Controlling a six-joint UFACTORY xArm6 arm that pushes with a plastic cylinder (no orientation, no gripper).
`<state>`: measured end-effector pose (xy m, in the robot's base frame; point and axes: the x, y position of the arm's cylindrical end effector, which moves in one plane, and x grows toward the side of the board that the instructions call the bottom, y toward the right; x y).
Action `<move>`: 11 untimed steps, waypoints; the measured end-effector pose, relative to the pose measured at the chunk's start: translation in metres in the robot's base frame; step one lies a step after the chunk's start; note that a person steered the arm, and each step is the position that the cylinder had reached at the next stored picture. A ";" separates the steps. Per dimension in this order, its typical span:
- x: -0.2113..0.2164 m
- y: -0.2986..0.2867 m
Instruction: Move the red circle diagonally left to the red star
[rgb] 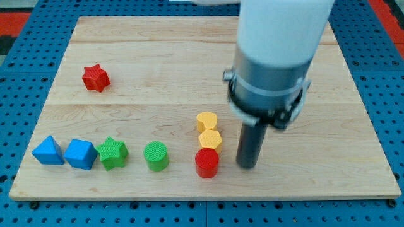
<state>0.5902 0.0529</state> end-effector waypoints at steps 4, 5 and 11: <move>-0.013 -0.022; -0.029 -0.022; -0.118 -0.268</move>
